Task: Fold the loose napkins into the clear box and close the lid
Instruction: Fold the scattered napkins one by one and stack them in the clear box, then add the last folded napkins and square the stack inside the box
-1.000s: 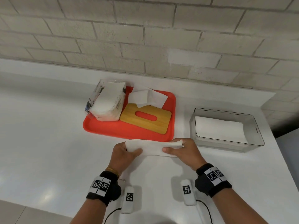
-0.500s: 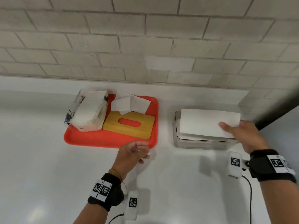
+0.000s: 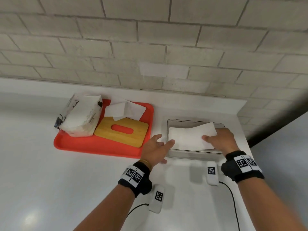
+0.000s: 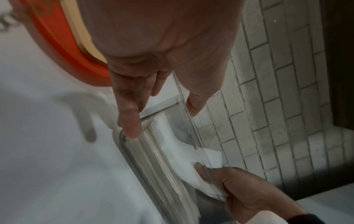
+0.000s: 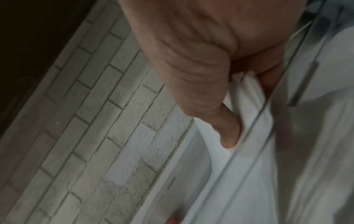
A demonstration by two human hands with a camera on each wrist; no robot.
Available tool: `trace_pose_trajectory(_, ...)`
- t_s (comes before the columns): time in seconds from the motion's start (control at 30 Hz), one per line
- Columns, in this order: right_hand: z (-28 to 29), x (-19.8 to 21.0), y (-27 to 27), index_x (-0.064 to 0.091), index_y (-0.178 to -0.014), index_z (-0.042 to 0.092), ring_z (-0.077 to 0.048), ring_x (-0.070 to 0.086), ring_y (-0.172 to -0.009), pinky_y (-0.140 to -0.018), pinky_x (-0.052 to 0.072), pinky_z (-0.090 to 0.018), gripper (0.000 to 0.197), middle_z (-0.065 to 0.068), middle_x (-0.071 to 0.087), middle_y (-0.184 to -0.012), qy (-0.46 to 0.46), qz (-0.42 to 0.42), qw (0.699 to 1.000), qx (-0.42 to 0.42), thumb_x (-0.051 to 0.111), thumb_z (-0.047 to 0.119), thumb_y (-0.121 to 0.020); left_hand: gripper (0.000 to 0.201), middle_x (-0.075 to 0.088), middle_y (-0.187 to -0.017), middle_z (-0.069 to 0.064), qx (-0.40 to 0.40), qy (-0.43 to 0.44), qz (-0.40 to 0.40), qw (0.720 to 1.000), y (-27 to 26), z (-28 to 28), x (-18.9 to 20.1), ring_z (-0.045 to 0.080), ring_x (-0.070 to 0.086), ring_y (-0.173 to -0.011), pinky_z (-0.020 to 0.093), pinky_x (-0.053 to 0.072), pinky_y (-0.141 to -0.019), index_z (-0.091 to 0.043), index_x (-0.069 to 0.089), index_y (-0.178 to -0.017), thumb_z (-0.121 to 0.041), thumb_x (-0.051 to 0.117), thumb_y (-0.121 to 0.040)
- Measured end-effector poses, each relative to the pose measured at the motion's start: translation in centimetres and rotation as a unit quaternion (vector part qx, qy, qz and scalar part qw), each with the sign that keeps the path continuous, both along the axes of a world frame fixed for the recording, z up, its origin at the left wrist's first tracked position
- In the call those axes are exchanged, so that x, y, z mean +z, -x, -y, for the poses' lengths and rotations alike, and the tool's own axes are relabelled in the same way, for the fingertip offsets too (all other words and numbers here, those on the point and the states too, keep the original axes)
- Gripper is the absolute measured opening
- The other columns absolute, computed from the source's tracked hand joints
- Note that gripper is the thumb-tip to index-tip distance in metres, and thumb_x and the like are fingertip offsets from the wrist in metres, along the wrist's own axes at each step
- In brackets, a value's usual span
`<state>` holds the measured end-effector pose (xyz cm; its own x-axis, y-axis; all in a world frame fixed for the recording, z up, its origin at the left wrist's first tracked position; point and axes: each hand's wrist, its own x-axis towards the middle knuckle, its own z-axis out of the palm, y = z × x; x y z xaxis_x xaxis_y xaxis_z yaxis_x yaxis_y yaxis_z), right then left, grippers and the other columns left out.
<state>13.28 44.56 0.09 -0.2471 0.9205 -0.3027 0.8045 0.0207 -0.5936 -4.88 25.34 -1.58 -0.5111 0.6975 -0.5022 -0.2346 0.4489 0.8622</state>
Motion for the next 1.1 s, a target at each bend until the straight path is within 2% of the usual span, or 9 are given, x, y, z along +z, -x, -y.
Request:
trace_pose_trajectory(0.27,0.0,-0.7,-0.2,0.065,-0.100,0.004,-0.035,0.064,-0.099,-0.075,0.042,-0.029,0.019,-0.014,0.067,-0.100,-0.082,0.107,0.988,0.070,0.071,0.019,-0.091,0.045,0.069,-0.092,0.006,-0.072,0.081,-0.176,0.978,-0.8,-1.9,0.9,0.033,0.076,-0.069,0.046,0.065,-0.061,-0.012,0.063,-0.138,-0.016,0.052,-0.095)
trace_pose_trajectory(0.4,1.0,-0.9,0.3,0.063,-0.110,0.000,-0.035,0.064,-0.107,-0.075,0.045,-0.030,0.027,-0.018,0.065,-0.114,-0.082,0.161,0.978,0.104,0.070,0.019,-0.093,0.019,0.053,-0.075,0.004,-0.085,0.086,-0.212,0.970,-1.1,-1.4,1.3,0.035,0.075,-0.065,0.044,0.063,-0.052,-0.003,0.066,-0.095,-0.010,0.049,-0.095)
trace_pose_trajectory(0.53,3.3,-0.4,0.8,0.055,-0.122,-0.002,-0.034,0.068,-0.101,-0.071,0.043,-0.029,0.037,-0.019,0.062,-0.120,-0.124,0.207,0.962,0.128,0.068,0.010,-0.090,0.028,0.050,-0.067,0.006,-0.088,0.098,-0.245,0.961,-1.1,0.3,1.7,0.033,0.074,-0.059,0.024,0.045,-0.035,-0.010,0.047,-0.066,-0.005,0.046,-0.093)
trace_pose_trajectory(0.6,4.7,0.0,0.7,0.052,-0.128,-0.001,-0.032,0.067,-0.104,-0.070,0.043,-0.028,0.047,-0.018,0.057,-0.126,-0.163,0.216,0.951,0.151,0.072,0.012,-0.088,0.026,0.059,-0.069,0.015,-0.107,0.106,-0.257,0.955,-0.9,1.3,1.6,0.032,0.074,-0.057,0.042,0.059,-0.047,-0.008,0.048,-0.066,-0.004,0.046,-0.091)
trace_pose_trajectory(0.7,6.9,0.6,0.0,0.053,-0.137,0.004,-0.028,0.057,-0.123,-0.086,0.051,-0.032,0.058,-0.014,0.051,-0.138,-0.196,0.193,0.940,0.200,0.077,0.026,-0.089,0.021,0.059,-0.068,0.023,-0.108,0.107,-0.256,0.955,-1.0,3.4,1.3,0.031,0.073,-0.056,0.061,0.059,-0.058,0.000,0.049,-0.068,-0.003,0.047,-0.089)
trace_pose_trajectory(0.83,9.2,2.0,-1.4,0.066,-0.131,0.022,-0.015,0.057,-0.125,-0.102,0.049,-0.033,0.066,0.007,0.063,-0.130,-0.061,0.063,0.948,0.306,0.074,0.066,-0.082,0.015,0.065,-0.078,0.031,-0.065,0.112,-0.256,0.958,-1.5,6.7,0.7,0.026,0.072,-0.054,0.054,0.062,-0.054,0.004,0.060,-0.086,-0.007,0.051,-0.088)
trace_pose_trajectory(0.9,10.4,2.8,-1.9,0.069,-0.125,0.034,-0.002,0.059,-0.118,-0.102,0.049,-0.027,0.074,0.018,0.064,-0.124,0.039,0.029,0.917,0.395,0.077,0.078,-0.067,0.014,0.067,-0.078,0.028,-0.047,0.114,-0.258,0.958,-1.6,8.4,0.4,0.023,0.072,-0.052,0.052,0.062,-0.054,0.001,0.060,-0.085,-0.009,0.051,-0.088)
trace_pose_trajectory(1.0,11.7,2.4,-2.0,0.071,-0.117,0.041,0.004,0.059,-0.108,-0.096,0.052,-0.024,0.065,0.022,0.066,-0.114,0.084,0.054,0.867,0.489,0.088,0.068,-0.060,0.013,0.069,-0.075,0.026,-0.031,0.112,-0.252,0.961,-1.7,10.6,0.6,0.024,0.073,-0.053,0.057,0.061,-0.058,-0.020,0.056,-0.079,-0.010,0.052,-0.088)
trace_pose_trajectory(1.1,12.4,1.7,-1.1,0.076,-0.098,0.045,-0.002,0.066,-0.091,-0.082,0.055,-0.021,0.026,0.019,0.074,-0.097,0.065,0.032,0.850,0.521,0.087,0.041,-0.075,0.030,0.074,-0.068,0.015,-0.019,0.103,-0.240,0.965,-1.5,12.5,1.3,0.027,0.074,-0.056,0.052,0.064,-0.061,-0.035,0.070,-0.091,-0.009,0.056,-0.087)
